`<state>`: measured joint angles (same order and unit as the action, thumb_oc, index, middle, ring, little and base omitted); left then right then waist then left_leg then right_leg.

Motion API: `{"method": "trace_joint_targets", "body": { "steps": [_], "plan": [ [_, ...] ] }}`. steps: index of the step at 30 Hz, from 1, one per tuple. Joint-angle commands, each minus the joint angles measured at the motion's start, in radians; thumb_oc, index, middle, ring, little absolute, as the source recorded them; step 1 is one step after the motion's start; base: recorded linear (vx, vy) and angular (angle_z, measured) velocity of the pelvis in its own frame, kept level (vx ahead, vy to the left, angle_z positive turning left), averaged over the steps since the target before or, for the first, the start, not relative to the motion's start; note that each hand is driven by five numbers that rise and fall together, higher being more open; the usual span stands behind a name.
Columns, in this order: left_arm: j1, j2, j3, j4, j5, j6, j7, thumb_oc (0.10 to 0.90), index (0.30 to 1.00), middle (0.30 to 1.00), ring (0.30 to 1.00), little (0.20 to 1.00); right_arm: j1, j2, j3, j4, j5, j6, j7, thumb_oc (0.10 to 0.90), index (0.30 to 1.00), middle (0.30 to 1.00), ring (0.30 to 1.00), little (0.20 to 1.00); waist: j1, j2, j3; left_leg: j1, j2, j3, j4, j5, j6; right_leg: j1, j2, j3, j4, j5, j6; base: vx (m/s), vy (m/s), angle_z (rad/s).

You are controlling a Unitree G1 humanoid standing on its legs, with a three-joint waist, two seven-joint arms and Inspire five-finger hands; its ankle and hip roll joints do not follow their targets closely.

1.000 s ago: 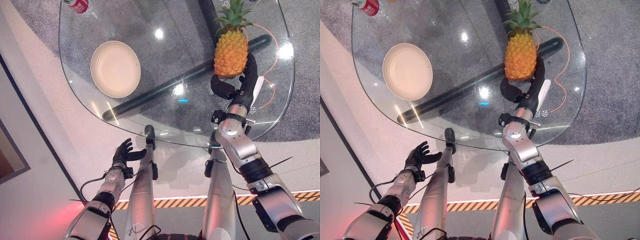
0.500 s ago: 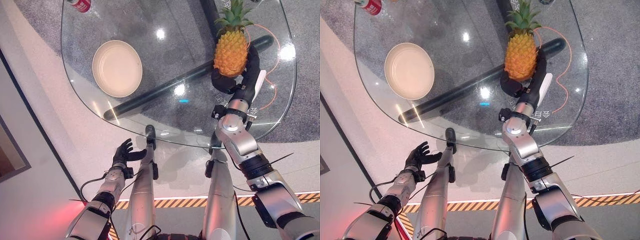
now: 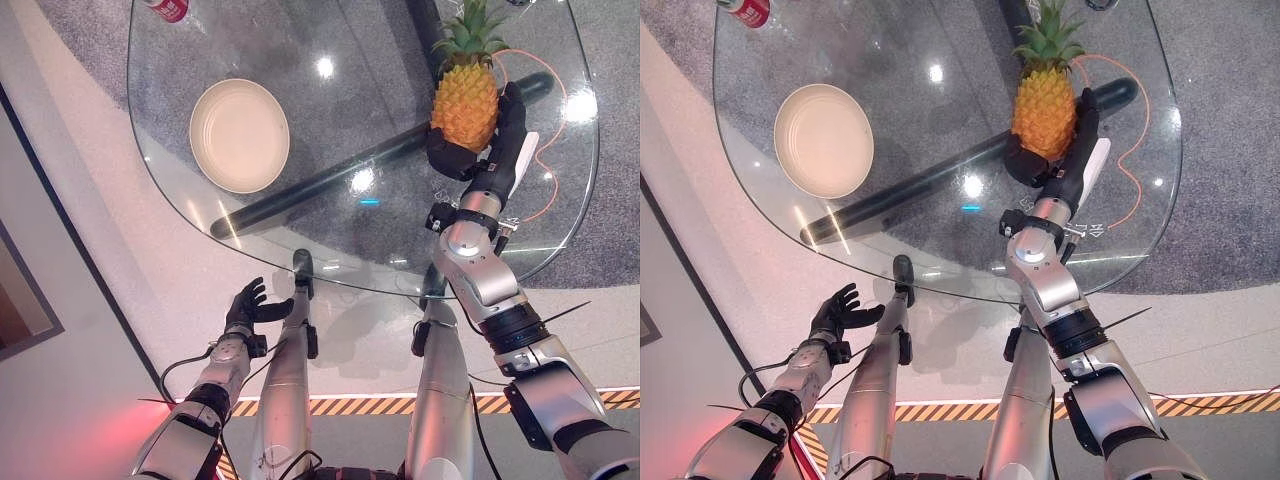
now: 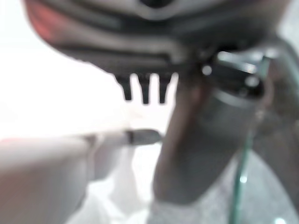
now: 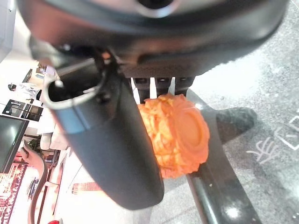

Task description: Pick up the fruit to the plate

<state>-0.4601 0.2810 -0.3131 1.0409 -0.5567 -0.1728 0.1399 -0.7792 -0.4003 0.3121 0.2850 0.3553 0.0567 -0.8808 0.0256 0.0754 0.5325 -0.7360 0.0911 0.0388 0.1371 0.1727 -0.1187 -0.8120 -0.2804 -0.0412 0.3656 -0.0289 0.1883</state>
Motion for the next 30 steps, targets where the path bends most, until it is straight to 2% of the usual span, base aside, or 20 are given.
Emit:
{"method": "trace_joint_targets", "body": {
  "steps": [1,2,3,4,14,20,23,26,30],
  "plan": [
    [0.069,0.021,-0.032,0.012,-0.007,0.003,0.003,0.8,0.9,0.9,0.9,0.9,-0.083,-0.07,-0.028,-0.06,-0.027,-0.031,-0.036,0.8,0.9,0.9,0.9,0.9,0.001,0.021,-0.012,-0.044,-0.043,-0.004,0.127,-0.081,0.031,-0.004,0.05,-0.082,-0.071,0.124,-0.064,0.0,0.0,0.0],
    [0.07,0.02,-0.032,0.011,-0.006,0.003,0.002,0.8,0.9,0.9,0.9,0.9,-0.086,-0.071,-0.025,-0.054,-0.028,-0.027,-0.036,0.8,0.9,0.9,0.9,0.9,0.001,0.022,-0.012,-0.046,-0.043,-0.004,0.129,-0.082,0.031,-0.006,0.05,-0.083,-0.069,0.123,-0.065,0.0,0.0,0.0],
    [0.07,0.021,-0.032,0.011,-0.007,0.004,0.002,0.8,0.9,0.9,0.9,0.9,-0.088,-0.072,-0.023,-0.05,-0.03,-0.021,-0.032,0.676,0.794,0.794,0.794,0.776,0.002,0.022,-0.012,-0.047,-0.043,-0.004,0.131,-0.083,0.031,-0.007,0.05,-0.083,-0.067,0.122,-0.065,0.0,0.0,0.0],
    [0.071,0.022,-0.034,0.009,-0.009,0.005,0.002,0.8,0.9,0.9,0.9,0.9,-0.089,-0.073,-0.019,-0.042,-0.037,-0.013,-0.026,0.1,0.3,0.3,0.3,0.2,0.002,0.022,-0.012,-0.047,-0.044,-0.005,0.135,-0.084,0.031,-0.008,0.049,-0.083,-0.064,0.121,-0.065,0.0,0.0,0.0],
    [0.071,0.02,-0.037,0.001,-0.018,0.002,0.004,0.8,0.9,0.9,0.9,0.9,-0.103,-0.089,0.006,0.002,-0.047,0.02,-0.011,0.1,0.3,0.3,0.3,0.2,0.007,0.023,-0.012,-0.048,-0.046,-0.011,0.135,-0.083,0.031,-0.009,0.051,-0.081,-0.065,0.122,-0.066,0.0,-0.002,0.01],
    [0.069,0.021,-0.016,-0.008,-0.094,-0.019,-0.014,0.8,0.9,0.9,0.9,0.9,-0.095,-0.092,0.011,0.022,-0.05,0.023,-0.003,0.1,0.3,0.3,0.3,0.2,0.005,0.023,-0.012,-0.042,-0.043,-0.012,0.134,-0.084,0.03,-0.005,0.053,-0.08,-0.062,0.119,-0.066,0.0,0.0,0.0],
    [0.067,0.02,0.014,-0.017,-0.205,-0.046,-0.017,0.8,0.9,0.9,0.9,0.9,-0.091,-0.096,0.005,0.029,-0.059,0.022,0.005,0.1,0.3,0.3,0.3,0.2,0.003,0.024,-0.012,-0.043,-0.042,-0.013,0.135,-0.082,0.028,-0.006,0.055,-0.078,-0.057,0.115,-0.068,0.0,0.0,0.0],
    [0.056,0.021,0.11,-0.039,-0.392,-0.08,-0.015,0.8,0.9,0.9,0.9,0.9,-0.076,-0.093,-0.004,0.027,-0.075,0.016,0.003,0.1,0.3,0.3,0.3,0.2,0.003,0.021,-0.012,-0.039,-0.039,-0.013,0.124,-0.079,0.026,-0.003,0.055,-0.08,-0.054,0.106,-0.068,0.0,0.0,0.0],
    [0.046,0.027,0.174,-0.08,-0.48,-0.141,0.018,0.8,0.9,0.9,0.9,0.9,-0.064,-0.09,-0.013,0.022,-0.088,0.006,0.001,0.1,0.3,0.3,0.3,0.2,0.006,0.02,-0.012,-0.033,-0.04,-0.018,0.117,-0.079,0.025,0.0,0.056,-0.081,-0.053,0.101,-0.068,0.0,-0.008,0.0]
  ]
}}
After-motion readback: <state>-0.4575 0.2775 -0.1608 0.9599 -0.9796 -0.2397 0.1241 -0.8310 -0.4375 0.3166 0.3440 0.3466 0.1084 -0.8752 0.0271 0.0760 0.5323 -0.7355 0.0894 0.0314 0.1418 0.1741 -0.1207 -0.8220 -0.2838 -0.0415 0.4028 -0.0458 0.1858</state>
